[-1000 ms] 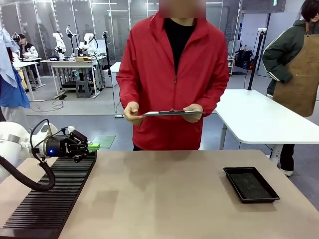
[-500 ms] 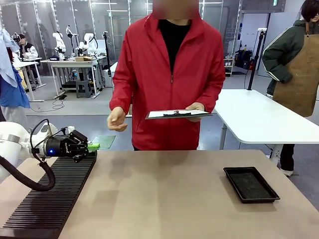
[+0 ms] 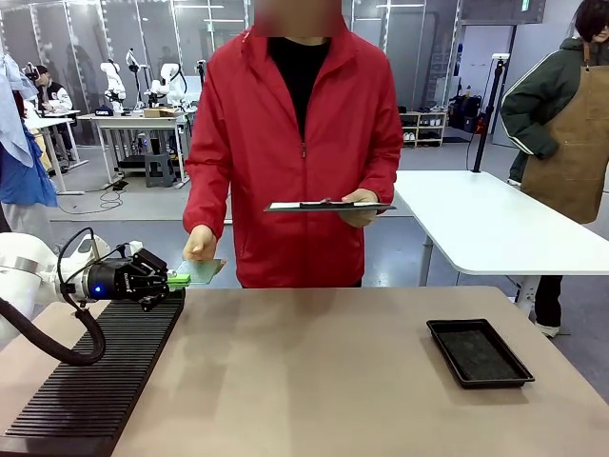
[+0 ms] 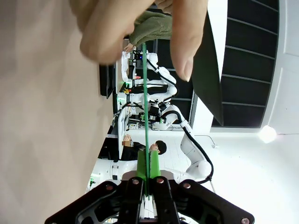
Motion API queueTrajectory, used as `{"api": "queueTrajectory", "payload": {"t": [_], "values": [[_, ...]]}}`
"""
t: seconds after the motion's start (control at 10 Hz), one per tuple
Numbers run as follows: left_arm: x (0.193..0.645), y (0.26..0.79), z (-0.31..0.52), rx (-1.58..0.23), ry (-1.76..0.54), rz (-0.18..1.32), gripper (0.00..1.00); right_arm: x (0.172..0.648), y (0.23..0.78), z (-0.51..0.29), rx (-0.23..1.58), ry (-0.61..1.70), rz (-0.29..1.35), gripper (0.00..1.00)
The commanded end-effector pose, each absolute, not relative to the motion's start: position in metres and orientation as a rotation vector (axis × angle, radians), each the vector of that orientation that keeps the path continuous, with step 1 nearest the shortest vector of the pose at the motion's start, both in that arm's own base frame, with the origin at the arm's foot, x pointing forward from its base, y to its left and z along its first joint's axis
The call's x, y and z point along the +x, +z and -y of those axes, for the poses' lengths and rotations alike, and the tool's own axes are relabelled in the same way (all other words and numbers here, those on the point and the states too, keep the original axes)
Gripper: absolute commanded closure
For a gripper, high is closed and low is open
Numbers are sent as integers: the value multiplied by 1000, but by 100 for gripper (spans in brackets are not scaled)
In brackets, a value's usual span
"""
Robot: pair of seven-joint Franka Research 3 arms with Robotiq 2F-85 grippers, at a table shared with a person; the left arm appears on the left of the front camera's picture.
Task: Inspect the PCB.
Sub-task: Release the Blank PCB you were holding.
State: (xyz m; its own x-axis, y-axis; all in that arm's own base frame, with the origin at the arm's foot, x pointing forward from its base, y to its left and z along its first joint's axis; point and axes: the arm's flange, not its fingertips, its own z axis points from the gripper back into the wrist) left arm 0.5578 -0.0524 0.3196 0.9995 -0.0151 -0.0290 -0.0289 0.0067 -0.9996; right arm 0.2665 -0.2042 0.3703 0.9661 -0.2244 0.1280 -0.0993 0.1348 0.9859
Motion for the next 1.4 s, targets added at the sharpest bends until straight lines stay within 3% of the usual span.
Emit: {"api": "queueTrajectory", "payload": {"t": [0.0, 1.3], "values": [[557, 319, 53, -1559, 5, -41, 97, 264, 370, 204, 1442, -87, 271, 0], [557, 319, 53, -1559, 5, -41, 97, 264, 370, 204, 1442, -87, 271, 0]]}}
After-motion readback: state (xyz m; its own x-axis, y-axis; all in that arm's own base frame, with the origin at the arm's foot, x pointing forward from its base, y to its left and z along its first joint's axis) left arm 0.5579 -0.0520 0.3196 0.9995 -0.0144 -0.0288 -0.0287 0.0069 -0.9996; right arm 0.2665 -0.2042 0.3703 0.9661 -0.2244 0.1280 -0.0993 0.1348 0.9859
